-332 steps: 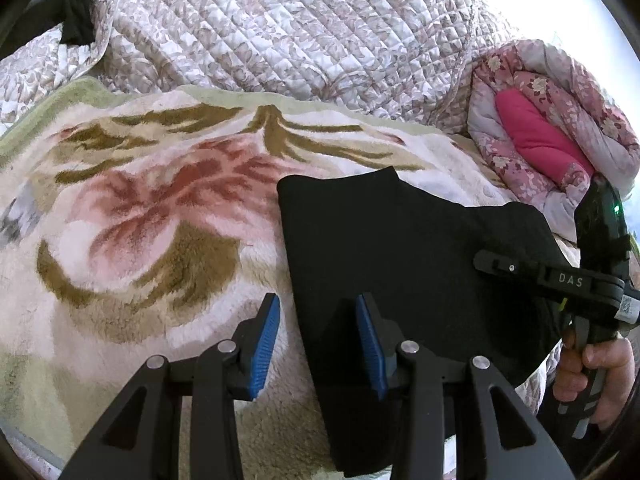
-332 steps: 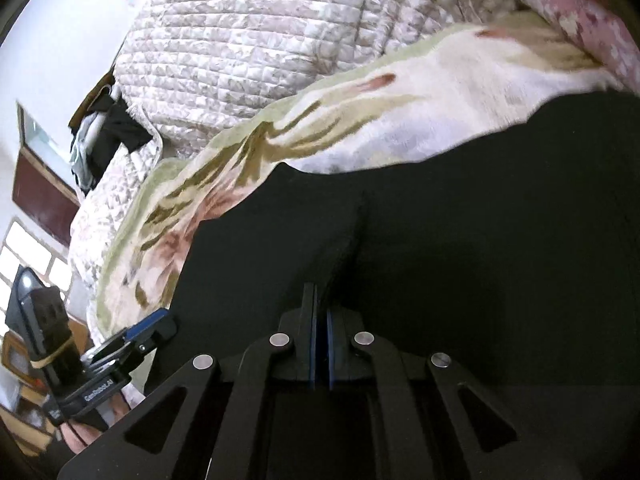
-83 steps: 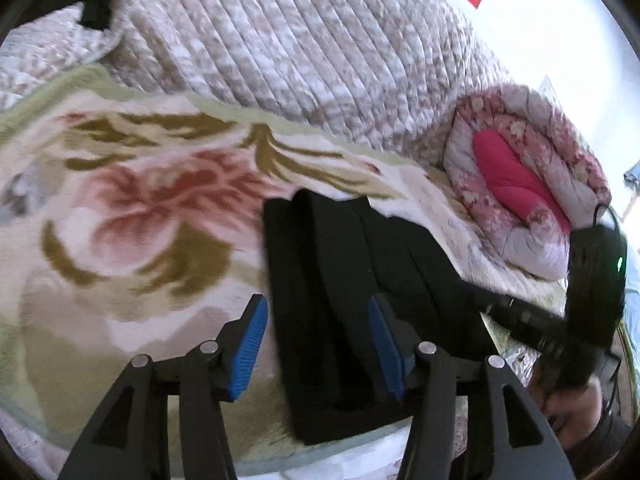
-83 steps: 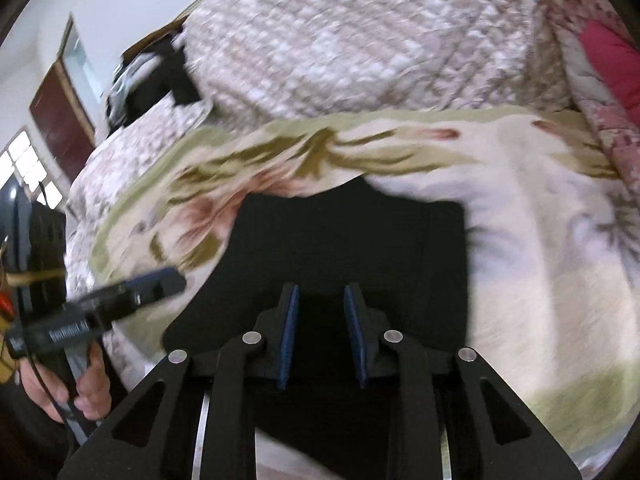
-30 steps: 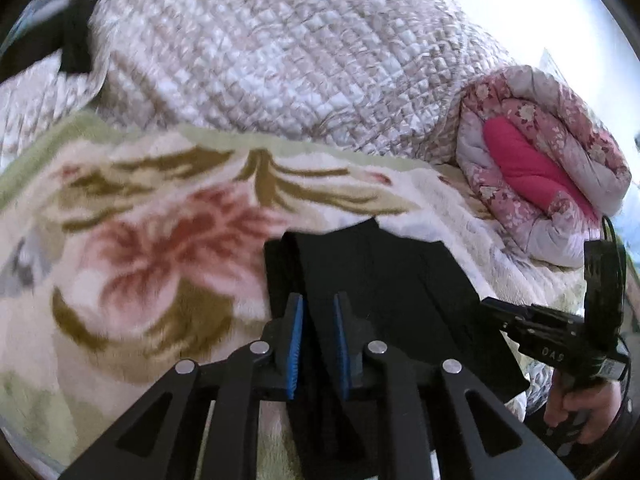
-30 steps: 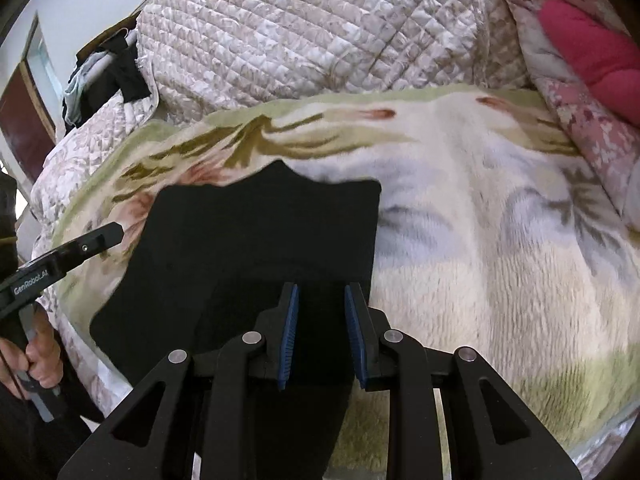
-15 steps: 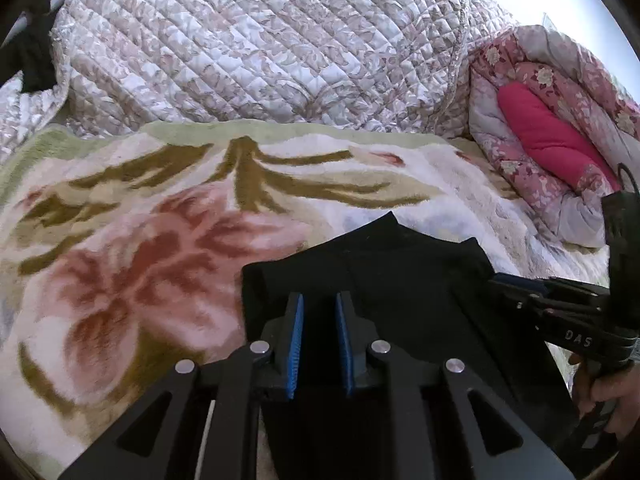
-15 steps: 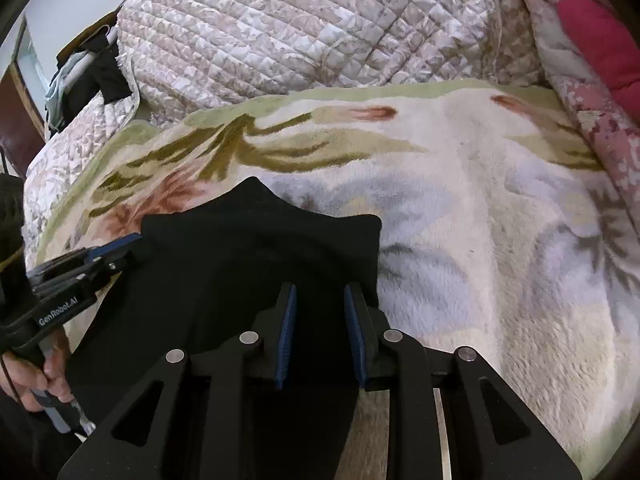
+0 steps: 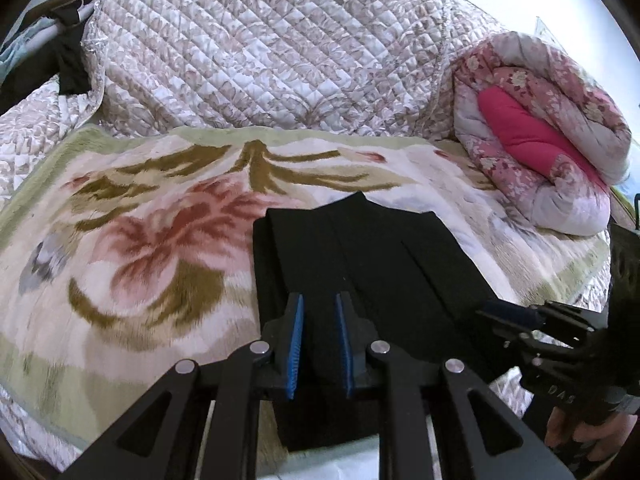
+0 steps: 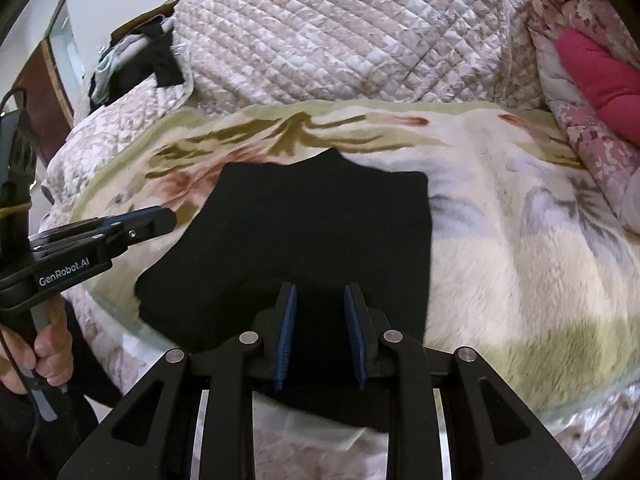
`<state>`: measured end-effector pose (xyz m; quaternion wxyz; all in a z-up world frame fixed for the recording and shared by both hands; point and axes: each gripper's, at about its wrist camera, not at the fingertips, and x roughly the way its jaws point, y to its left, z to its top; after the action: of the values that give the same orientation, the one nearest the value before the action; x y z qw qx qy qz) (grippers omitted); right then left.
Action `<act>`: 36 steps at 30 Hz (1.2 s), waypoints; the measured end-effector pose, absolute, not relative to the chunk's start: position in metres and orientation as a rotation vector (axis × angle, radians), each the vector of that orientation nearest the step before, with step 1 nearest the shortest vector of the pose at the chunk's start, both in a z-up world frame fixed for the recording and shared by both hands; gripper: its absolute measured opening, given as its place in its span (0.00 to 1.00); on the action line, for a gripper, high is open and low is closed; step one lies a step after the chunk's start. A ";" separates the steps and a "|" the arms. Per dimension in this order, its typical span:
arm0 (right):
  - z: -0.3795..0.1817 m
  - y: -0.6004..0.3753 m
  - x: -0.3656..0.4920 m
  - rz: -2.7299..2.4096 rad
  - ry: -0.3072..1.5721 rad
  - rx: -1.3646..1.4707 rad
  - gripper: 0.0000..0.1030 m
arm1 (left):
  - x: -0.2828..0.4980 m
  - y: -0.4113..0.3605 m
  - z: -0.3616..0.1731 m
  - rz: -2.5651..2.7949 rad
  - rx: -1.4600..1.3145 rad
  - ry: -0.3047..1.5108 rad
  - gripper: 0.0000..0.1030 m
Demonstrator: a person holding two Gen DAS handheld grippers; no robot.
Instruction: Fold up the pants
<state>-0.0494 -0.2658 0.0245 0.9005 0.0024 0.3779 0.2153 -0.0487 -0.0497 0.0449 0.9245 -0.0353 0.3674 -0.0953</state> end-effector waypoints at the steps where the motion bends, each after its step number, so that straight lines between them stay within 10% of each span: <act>1: 0.024 -0.264 -0.053 0.447 0.777 0.004 0.24 | -0.052 -0.051 0.044 -0.197 -0.070 0.752 0.19; 17: 0.006 -0.248 -0.065 0.440 0.731 -0.113 0.28 | -0.064 -0.052 0.009 -0.183 -0.034 0.772 0.22; 21: 0.018 -0.262 -0.053 0.446 0.767 -0.043 0.52 | -0.060 -0.049 0.014 -0.197 -0.052 0.787 0.27; 25: 0.026 -0.290 -0.030 0.420 0.791 0.077 0.53 | -0.040 -0.035 0.018 -0.238 -0.144 0.813 0.49; 36: 0.002 -0.323 0.024 0.451 0.916 0.353 0.54 | 0.008 -0.020 -0.006 -0.284 -0.312 0.857 0.61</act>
<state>0.0245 -0.3234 0.0016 0.8577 0.1678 0.4360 0.2147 0.0078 -0.0198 -0.0055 0.8881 -0.1500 0.4126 -0.1364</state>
